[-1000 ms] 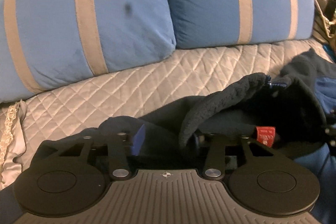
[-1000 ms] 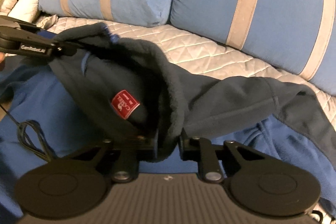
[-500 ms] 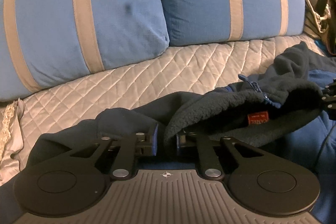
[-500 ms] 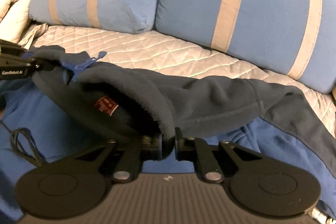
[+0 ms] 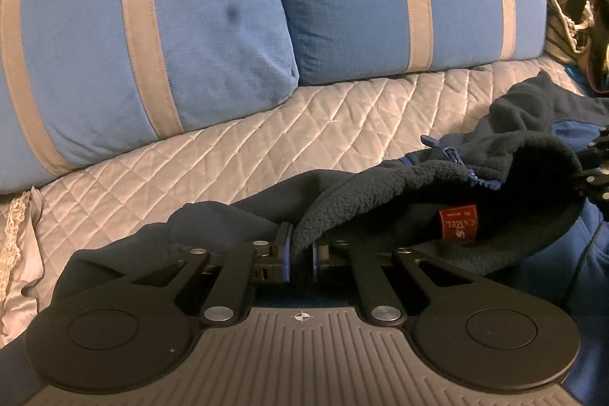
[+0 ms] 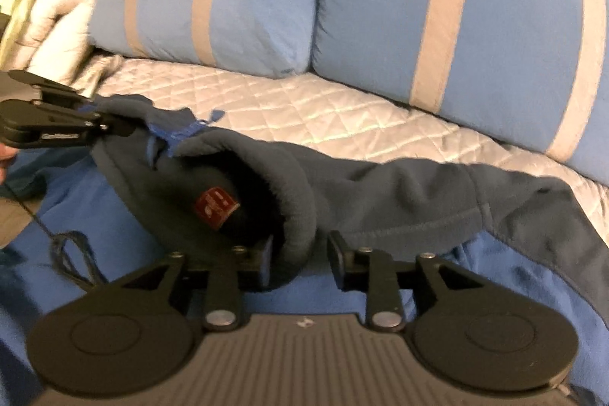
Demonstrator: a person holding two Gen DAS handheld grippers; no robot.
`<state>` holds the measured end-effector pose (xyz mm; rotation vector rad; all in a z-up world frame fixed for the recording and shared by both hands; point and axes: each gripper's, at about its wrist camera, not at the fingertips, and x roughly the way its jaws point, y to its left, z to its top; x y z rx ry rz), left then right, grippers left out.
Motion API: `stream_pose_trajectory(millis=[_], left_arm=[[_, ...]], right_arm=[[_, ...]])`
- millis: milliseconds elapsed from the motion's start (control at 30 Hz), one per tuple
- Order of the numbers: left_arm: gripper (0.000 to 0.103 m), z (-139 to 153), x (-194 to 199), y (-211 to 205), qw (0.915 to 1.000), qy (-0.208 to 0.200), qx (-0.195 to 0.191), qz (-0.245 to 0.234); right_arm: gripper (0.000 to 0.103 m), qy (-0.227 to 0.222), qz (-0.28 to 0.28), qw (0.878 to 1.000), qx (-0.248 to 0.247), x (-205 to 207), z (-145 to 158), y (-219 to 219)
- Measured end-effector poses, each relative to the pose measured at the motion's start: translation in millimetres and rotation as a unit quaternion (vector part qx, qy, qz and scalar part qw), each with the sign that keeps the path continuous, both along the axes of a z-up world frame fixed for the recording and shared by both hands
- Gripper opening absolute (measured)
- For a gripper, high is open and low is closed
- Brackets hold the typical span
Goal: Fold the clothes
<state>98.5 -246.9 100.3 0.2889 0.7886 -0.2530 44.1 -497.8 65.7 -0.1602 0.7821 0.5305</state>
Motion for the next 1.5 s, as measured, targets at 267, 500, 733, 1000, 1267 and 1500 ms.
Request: stream_pose_trajectory(millis=[267, 500, 733, 1000, 1267, 1500], left_arm=[[0.01, 2, 2, 1, 1.0, 0.002, -0.003, -0.002], [0.01, 3, 3, 0, 1.0, 0.003, -0.002, -0.003], [0.01, 4, 6, 2, 0.9999, 0.005, -0.01, -0.001], [0.01, 6, 8, 3, 0.9999, 0.009, -0.014, -0.002], [0.01, 8, 9, 6, 0.9997, 0.011, -0.022, -0.004], [0.01, 11, 14, 8, 0.9994, 0.016, -0.029, -0.007]], right_arm=[[0.08, -0.055, 0.053, 0.997, -0.001, -10, 16, -5], [0.089, -0.086, 0.102, 0.991, -0.02, -21, 13, -10], [0.1, -0.116, 0.151, 0.982, -0.007, -28, 4, -18], [0.1, -0.156, 0.191, 0.969, -0.005, -33, -15, -16], [0.095, -0.185, 0.208, 0.961, 0.0, -25, -30, -8], [0.085, -0.231, 0.231, 0.945, -0.012, -30, -43, 4]])
